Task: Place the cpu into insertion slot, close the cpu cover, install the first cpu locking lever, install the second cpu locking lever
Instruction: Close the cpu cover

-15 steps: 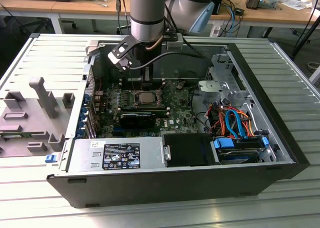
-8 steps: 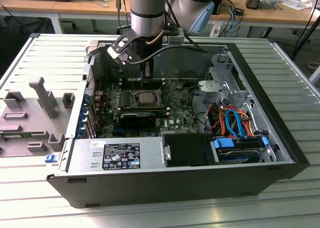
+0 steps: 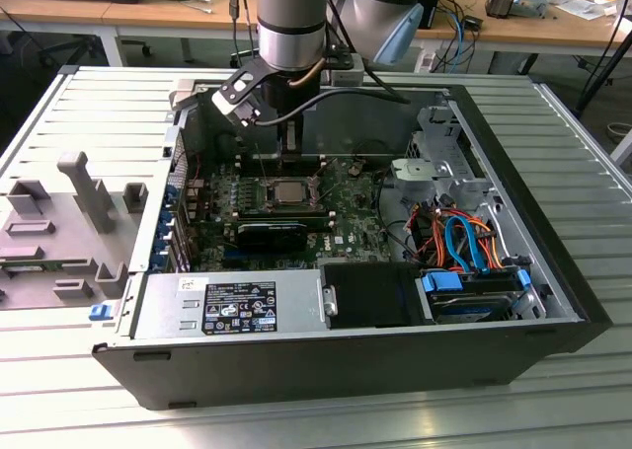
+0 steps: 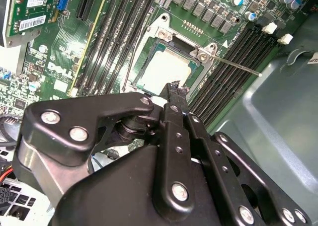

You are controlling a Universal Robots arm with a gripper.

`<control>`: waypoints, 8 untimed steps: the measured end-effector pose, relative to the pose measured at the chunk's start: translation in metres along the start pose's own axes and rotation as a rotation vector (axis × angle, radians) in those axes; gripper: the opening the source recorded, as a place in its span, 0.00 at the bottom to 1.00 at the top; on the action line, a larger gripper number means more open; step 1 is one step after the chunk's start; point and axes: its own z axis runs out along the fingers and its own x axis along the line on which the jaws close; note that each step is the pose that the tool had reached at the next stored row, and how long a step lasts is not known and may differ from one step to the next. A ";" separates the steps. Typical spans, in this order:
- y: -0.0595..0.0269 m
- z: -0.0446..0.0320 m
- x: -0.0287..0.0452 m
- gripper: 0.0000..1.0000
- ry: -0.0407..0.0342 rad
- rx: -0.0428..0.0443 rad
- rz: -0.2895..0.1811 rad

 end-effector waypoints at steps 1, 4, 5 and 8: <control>0.0000 0.0000 0.0000 0.11 0.0000 0.0000 0.000; 0.0000 0.0000 0.0000 0.11 0.0000 0.0000 0.000; 0.0001 0.0000 0.0000 0.11 0.0000 0.0000 0.000; 0.0030 0.0000 0.0000 0.11 -0.0001 0.0001 0.000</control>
